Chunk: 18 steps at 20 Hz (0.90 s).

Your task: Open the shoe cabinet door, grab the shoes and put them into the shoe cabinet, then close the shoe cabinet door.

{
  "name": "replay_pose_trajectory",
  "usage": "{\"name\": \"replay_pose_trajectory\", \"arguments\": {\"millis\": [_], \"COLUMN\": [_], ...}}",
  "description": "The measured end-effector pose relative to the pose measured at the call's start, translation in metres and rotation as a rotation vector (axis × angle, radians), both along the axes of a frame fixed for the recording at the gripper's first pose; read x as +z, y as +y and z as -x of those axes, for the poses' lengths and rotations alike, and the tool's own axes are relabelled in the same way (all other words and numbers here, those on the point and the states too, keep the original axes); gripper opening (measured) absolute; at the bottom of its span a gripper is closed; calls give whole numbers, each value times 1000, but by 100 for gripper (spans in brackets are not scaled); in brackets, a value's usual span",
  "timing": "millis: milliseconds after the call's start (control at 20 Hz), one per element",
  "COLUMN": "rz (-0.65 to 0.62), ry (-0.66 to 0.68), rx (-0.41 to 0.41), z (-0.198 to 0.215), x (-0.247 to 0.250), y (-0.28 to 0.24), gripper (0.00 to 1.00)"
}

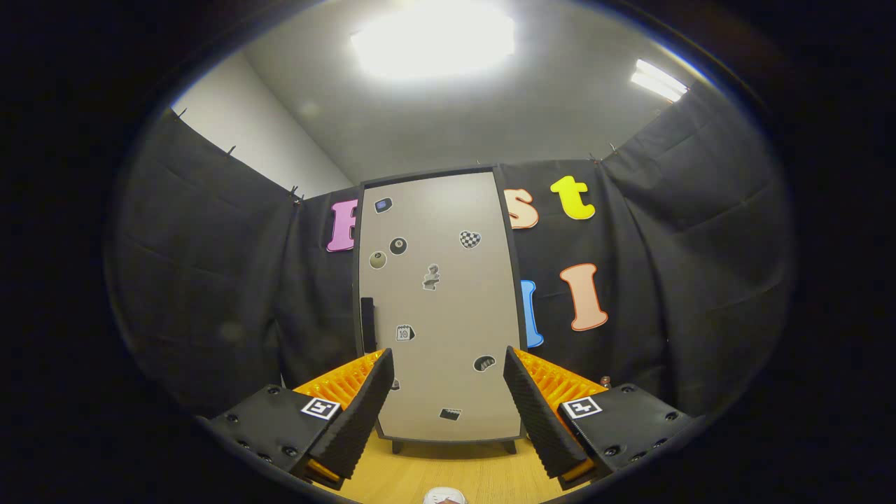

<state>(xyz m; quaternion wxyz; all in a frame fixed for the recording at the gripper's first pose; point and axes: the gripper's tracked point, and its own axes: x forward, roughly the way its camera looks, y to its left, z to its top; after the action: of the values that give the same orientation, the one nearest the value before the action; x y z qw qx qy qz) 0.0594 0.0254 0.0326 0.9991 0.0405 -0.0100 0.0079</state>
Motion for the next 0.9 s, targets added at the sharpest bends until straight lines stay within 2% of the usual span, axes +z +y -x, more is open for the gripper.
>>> {"name": "replay_pose_trajectory", "arguments": {"millis": [250,550,900], "rz": [21,55,34], "ry": [-43,-25,-17], "rx": [39,78,135], "z": [-59,-126,-188], "x": [17,11,-2], "y": [32,73,123], "gripper": [99,99,99]}}
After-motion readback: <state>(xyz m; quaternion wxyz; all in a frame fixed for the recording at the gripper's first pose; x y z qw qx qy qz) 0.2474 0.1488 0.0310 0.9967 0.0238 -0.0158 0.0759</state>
